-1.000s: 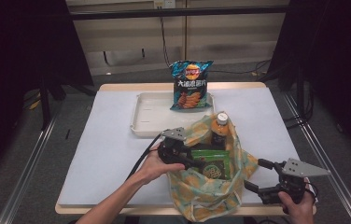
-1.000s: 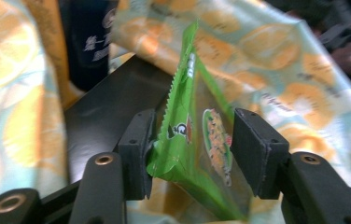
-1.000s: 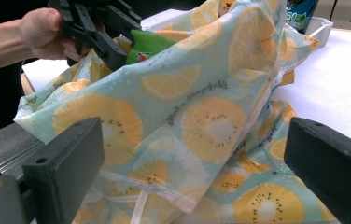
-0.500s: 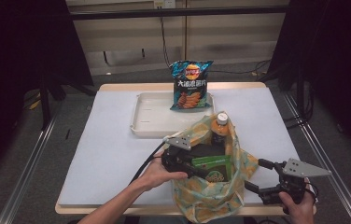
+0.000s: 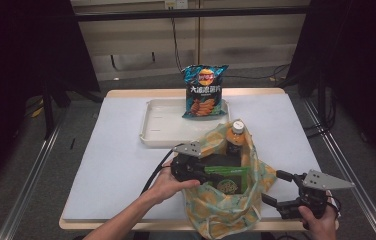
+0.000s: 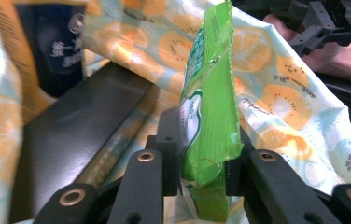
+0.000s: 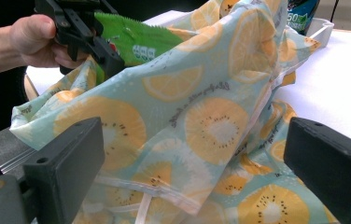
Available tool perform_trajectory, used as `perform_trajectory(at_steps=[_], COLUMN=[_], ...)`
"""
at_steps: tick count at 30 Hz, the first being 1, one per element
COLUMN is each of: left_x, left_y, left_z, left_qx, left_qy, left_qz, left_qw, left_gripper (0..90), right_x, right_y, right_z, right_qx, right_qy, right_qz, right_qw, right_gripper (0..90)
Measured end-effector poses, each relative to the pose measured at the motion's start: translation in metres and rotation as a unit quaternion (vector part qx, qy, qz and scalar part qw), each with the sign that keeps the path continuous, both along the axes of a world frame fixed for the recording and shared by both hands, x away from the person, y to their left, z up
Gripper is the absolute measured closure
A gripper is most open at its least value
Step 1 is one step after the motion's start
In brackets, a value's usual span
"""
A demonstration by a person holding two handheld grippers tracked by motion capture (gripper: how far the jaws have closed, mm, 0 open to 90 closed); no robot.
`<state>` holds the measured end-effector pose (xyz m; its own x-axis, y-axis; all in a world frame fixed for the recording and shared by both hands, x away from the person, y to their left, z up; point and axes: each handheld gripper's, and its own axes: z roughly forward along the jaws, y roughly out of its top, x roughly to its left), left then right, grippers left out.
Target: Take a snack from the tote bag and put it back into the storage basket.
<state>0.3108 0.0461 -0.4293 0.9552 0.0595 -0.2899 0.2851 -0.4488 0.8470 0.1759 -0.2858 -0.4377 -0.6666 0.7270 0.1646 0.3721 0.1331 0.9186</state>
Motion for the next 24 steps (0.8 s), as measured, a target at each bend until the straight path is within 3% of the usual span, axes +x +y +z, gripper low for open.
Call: perform_trajectory(at_steps=[11,24], left_x=[0.002,0.004], left_y=[0.012,0.023], left_z=[0.017,0.032], left_qx=[-0.017,-0.034], left_qy=[-0.037,-0.050], left_qz=[0.020,0.028], left_qw=[0.9990,0.9978], left_gripper=[74.4,74.5], right_x=[0.001,0.001], right_y=[0.000,0.000], right_z=[-0.001,-0.001], right_qx=[0.003,0.006], right_qy=[0.002,-0.002], right_qz=[0.004,0.005], right_qw=[1.0000,1.0000], right_gripper=[3.7,2.7])
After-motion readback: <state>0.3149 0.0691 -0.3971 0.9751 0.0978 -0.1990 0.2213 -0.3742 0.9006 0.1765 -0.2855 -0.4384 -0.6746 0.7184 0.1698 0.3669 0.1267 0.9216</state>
